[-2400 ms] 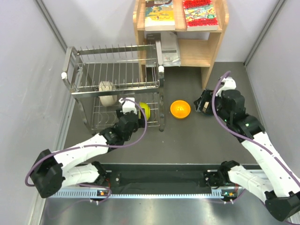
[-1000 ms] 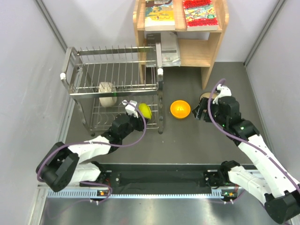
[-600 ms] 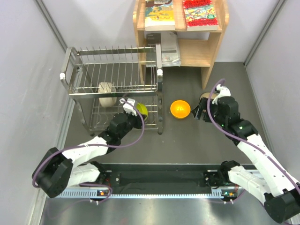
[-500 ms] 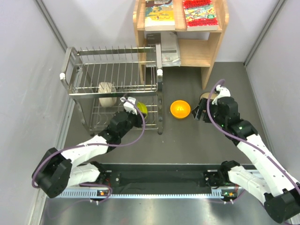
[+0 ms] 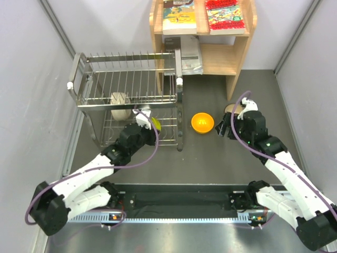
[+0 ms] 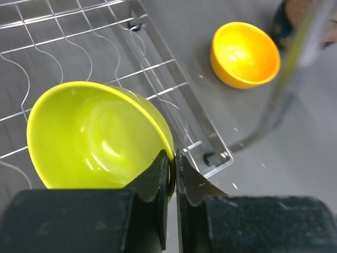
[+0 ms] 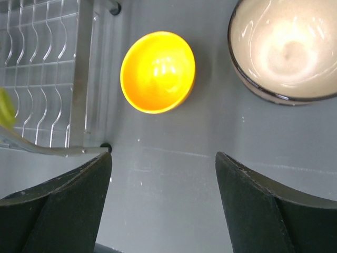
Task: Unload the bowls from the dish rack
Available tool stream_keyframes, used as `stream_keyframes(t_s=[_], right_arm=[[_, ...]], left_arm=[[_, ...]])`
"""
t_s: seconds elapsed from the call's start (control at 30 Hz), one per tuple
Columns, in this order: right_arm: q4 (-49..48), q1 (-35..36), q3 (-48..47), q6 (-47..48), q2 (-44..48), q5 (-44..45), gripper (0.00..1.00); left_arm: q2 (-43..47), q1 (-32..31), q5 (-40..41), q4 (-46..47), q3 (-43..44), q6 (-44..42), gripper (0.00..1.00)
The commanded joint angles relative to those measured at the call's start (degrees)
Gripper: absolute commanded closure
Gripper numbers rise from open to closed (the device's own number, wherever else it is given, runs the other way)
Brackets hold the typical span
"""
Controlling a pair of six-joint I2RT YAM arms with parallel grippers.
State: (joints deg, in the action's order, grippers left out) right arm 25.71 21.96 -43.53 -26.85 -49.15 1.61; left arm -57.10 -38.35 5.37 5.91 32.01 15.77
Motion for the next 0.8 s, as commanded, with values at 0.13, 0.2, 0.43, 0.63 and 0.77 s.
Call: stream_keyframes(t_s=[0.13,0.2,0.43,0.63,0.77], right_arm=[[-3.3,-0.6,2.13,-0.66,0.45,-0.2,0.21],[-3.22,-0.6,2.39,-0.57,0.54,0.15,0.21],[-2.95,-0.6,3.01,-0.48,1.16,0.68,0.21],[-2.69,-0.6,2.92,0.13,1.07,0.94,0.21],[-2.42,-0.51,3.01,0.48,0.81,1.73,0.21]], left_arm=[[6.74,-3.56,-3.17,-15.22,9.82,1.72,0.92],[6.83,-6.64,-1.77,-16.11,10.27,1.55,0.92],[0.95,-22.37,9.39,-16.9,10.79,1.98,0.95],[-5.12,-26.24,11.42,-15.41,11.49,3.74,1.0],[-10.04,-29.94,11.16,-11.47,12.02,3.48,1.0]])
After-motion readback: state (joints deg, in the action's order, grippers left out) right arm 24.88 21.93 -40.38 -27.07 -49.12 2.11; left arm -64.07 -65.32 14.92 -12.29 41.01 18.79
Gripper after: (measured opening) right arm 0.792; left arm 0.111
